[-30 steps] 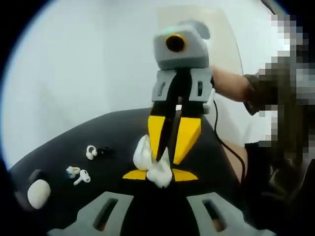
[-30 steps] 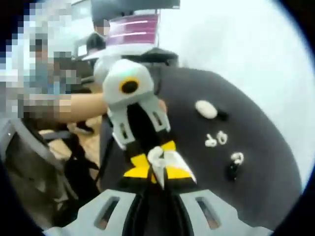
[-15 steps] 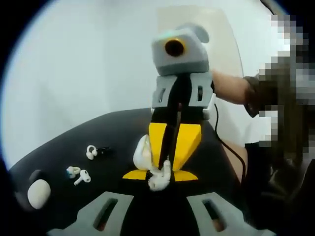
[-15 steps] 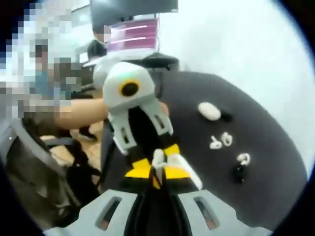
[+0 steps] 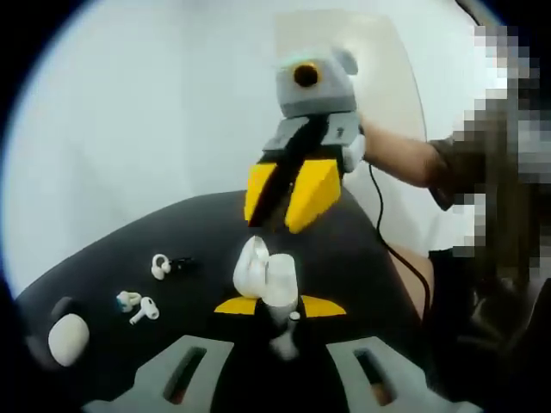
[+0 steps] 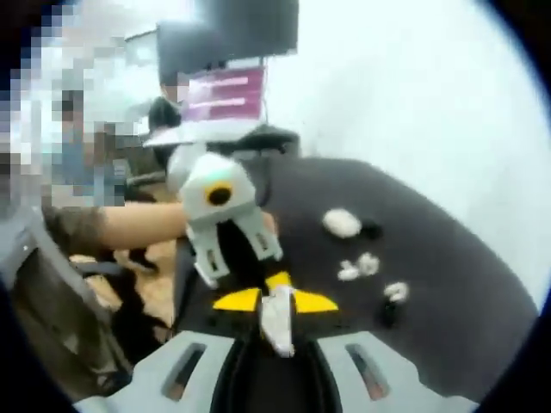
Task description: Pick up three earphones and place each one into its charging case using tactile feedback, ensure that each earphone is properly inserted and securely positioned inside the case.
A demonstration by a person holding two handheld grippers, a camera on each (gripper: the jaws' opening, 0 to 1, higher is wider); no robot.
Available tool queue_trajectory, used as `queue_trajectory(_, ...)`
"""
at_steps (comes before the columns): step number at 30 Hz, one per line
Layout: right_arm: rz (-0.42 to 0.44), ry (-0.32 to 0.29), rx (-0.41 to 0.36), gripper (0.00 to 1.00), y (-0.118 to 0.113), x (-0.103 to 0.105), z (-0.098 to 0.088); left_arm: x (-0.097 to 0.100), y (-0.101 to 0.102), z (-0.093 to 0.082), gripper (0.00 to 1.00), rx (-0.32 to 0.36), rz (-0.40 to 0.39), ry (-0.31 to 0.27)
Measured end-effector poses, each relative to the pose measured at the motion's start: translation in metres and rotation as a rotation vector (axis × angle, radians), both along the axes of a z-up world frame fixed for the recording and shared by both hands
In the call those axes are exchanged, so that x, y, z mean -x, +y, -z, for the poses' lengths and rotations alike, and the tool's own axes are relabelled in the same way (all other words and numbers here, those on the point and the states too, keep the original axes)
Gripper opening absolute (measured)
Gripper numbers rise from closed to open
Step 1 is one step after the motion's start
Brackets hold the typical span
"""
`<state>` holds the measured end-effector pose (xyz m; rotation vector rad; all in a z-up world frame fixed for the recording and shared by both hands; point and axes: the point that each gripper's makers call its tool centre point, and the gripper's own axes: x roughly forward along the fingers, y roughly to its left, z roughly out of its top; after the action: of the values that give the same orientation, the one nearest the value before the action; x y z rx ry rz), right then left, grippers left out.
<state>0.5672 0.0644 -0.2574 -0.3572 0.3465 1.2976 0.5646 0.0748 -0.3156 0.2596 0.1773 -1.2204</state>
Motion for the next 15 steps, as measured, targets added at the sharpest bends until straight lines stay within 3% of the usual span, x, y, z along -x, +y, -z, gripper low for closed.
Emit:
queue_trajectory(1, 0.005, 0.007, -0.008, 0.24, -0.009, -0.004, 0.004, 0.0, 0.0, 0.0, 0.14, 0.001, 0.0, 0.002)
queue_trajectory(4, -0.034, 0.101, -0.033, 0.28, -0.022, -0.004, 0.026, 0.0, 0.0, 0.0, 0.14, 0.002, 0.002, 0.005)
queue_trajectory(5, -0.037, 0.096, -0.041, 0.28, -0.023, -0.006, 0.029, 0.0, 0.0, 0.0, 0.14, 0.004, 0.003, 0.009)
queue_trajectory(8, -0.147, 0.062, -0.048, 0.28, -0.015, 0.0, 0.046, 0.0, 0.0, 0.0, 0.14, 0.007, 0.005, 0.015)
queue_trajectory(11, -0.233, 0.08, -0.03, 0.28, 0.0, 0.005, 0.06, 0.001, -0.001, 0.0, 0.14, 0.007, 0.009, 0.018)
queue_trajectory(13, -0.276, 0.104, -0.059, 0.26, 0.011, 0.01, 0.06, 0.001, -0.001, 0.0, 0.14, 0.008, 0.01, 0.02)
queue_trajectory(15, -0.282, 0.143, -0.072, 0.22, 0.015, 0.01, 0.062, 0.001, 0.002, 0.004, 0.14, -0.022, 0.005, 0.015)
